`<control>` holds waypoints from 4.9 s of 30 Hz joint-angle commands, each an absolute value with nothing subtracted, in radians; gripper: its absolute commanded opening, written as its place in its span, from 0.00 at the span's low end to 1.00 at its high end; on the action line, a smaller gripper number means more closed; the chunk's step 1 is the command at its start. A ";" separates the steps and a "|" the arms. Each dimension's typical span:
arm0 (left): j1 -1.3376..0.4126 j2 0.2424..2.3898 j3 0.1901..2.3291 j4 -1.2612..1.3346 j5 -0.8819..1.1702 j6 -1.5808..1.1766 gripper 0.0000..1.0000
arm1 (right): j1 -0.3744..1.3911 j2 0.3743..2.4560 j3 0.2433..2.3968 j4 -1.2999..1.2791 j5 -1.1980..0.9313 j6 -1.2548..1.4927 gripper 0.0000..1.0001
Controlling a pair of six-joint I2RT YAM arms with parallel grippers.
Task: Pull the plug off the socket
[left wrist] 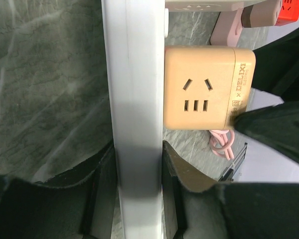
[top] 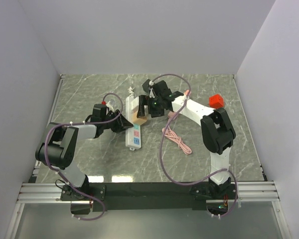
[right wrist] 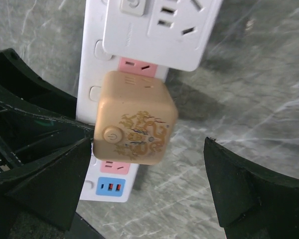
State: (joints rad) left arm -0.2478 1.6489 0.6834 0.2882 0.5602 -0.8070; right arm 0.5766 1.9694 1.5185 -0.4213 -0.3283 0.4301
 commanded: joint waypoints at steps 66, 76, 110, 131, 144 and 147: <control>-0.267 1.641 0.730 0.115 0.359 -0.753 0.01 | -0.181 1.416 0.832 -0.002 -0.373 0.952 0.00; -0.267 1.635 0.723 0.109 0.354 -0.753 0.01 | -0.267 1.397 0.726 0.075 -0.014 1.098 0.00; -0.267 1.675 0.730 0.107 0.377 -0.744 0.01 | -0.299 1.761 0.954 0.046 0.026 1.198 0.81; -0.265 1.684 0.733 0.129 0.393 -0.739 0.01 | -0.321 1.433 0.952 -0.222 -0.055 1.059 0.92; -0.265 1.704 0.750 0.129 0.414 -0.736 0.01 | -0.054 1.520 1.058 -0.230 -0.391 0.718 0.86; -0.265 1.703 0.746 0.124 0.431 -0.729 0.01 | 0.145 1.665 1.243 -0.284 -0.501 0.567 0.84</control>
State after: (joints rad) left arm -0.2684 1.6642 0.7525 0.1982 0.4862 -0.7979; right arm 0.0055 1.5742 1.0843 -0.2516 -0.3447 0.7666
